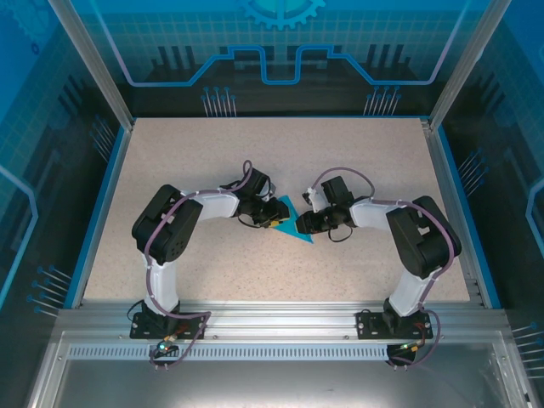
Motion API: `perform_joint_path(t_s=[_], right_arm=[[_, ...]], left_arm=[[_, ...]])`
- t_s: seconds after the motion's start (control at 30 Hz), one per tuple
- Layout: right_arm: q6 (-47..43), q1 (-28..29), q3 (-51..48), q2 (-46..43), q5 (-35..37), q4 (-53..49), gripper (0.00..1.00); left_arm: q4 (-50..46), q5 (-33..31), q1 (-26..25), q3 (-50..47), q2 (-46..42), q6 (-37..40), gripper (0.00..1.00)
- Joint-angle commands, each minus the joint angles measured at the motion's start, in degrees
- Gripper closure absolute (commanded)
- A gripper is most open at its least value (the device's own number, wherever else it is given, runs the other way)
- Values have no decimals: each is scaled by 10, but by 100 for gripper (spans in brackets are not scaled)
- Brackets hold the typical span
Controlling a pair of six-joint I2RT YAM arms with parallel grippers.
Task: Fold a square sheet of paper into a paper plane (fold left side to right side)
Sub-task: Fourth fold the wing at the center of the table.
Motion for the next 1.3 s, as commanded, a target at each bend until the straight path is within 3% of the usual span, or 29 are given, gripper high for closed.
perform_joint_path(t_s=[0.0, 0.4, 1.1, 1.27], right_arm=[[-4, -7, 15, 12, -31, -12, 78], [11, -14, 36, 37, -80, -5, 88], [-4, -36, 57, 44, -84, -35, 79], [-9, -36, 66, 56, -101, -40, 87]], left_arm=[[-21, -4, -4, 10, 7, 0, 65], [-21, -8, -4, 6, 3, 4, 56], [-33, -20, -4, 9, 15, 5, 54], [-36, -21, -4, 9, 13, 6, 54]])
